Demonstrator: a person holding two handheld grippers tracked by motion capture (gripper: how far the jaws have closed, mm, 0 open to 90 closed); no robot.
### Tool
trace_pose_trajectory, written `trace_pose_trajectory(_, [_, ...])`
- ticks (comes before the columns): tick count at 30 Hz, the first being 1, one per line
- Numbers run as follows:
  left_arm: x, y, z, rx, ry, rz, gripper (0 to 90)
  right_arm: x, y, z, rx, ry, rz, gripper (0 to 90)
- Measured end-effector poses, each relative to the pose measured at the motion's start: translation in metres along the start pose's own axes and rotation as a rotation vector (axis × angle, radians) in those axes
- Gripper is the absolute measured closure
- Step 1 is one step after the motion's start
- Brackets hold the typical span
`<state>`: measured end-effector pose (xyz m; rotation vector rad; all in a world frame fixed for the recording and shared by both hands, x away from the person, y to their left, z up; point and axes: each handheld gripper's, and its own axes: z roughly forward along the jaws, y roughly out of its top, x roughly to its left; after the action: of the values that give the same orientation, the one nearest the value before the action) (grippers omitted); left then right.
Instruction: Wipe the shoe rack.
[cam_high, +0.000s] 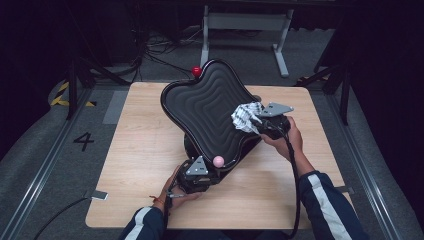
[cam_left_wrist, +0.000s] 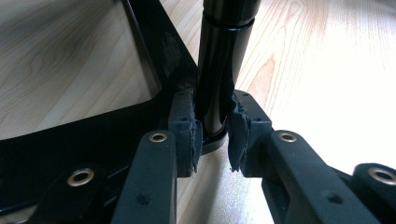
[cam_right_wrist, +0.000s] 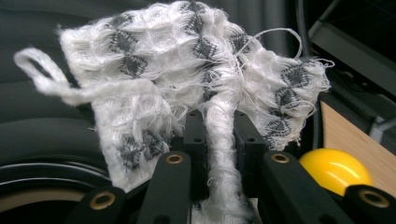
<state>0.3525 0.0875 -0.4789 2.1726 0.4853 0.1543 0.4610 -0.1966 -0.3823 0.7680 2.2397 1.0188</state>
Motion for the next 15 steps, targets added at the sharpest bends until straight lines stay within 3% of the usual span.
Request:
trace_pose_trajectory(4, [0.0, 0.0, 0.0, 0.001, 0.0, 0.0, 72.5, 0.016, 0.002, -0.003, -0.021, 0.049, -0.036, 78.6])
trace_pose_trajectory(7, [0.0, 0.0, 0.0, 0.001, 0.0, 0.001, 72.5, 0.026, 0.004, -0.004, -0.028, 0.058, -0.062, 78.6])
trace_pose_trajectory(15, [0.0, 0.0, 0.0, 0.003, 0.001, 0.0, 72.4, 0.061, 0.014, -0.01, -0.061, 0.172, -0.15, 77.6])
